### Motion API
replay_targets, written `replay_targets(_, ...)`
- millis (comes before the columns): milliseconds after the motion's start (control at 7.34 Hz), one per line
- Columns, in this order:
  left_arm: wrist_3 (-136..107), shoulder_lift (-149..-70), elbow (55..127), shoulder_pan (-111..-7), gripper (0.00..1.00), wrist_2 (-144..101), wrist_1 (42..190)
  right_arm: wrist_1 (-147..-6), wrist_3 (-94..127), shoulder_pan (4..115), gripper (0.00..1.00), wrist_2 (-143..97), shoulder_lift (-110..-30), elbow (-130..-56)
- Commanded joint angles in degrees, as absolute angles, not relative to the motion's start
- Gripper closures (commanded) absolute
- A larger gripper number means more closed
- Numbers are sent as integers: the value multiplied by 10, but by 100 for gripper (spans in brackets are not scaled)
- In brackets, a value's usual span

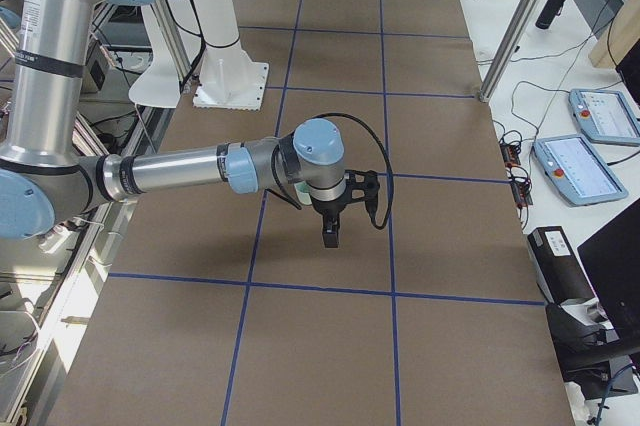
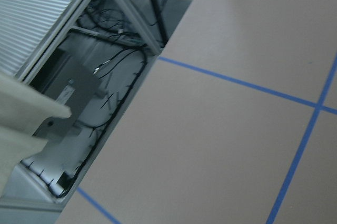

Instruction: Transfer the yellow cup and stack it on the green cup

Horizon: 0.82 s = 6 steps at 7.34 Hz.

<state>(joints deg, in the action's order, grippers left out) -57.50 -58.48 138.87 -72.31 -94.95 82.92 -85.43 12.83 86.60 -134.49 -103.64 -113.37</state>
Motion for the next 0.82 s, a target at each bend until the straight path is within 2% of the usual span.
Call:
replay_targets(0, -745, -578, 1402, -647, 0, -934, 798, -854, 128, 869, 0, -1346, -1039, -1134)
replay_targets(408, -1056, -535, 1393, -432, 0, -887, 761, -854, 128, 870, 0, -1346, -1039, -1137)
replay_targets(681, -1243, -536, 1348, -315, 0, -890, 701, -854, 128, 870, 0, -1346, -1040, -1137)
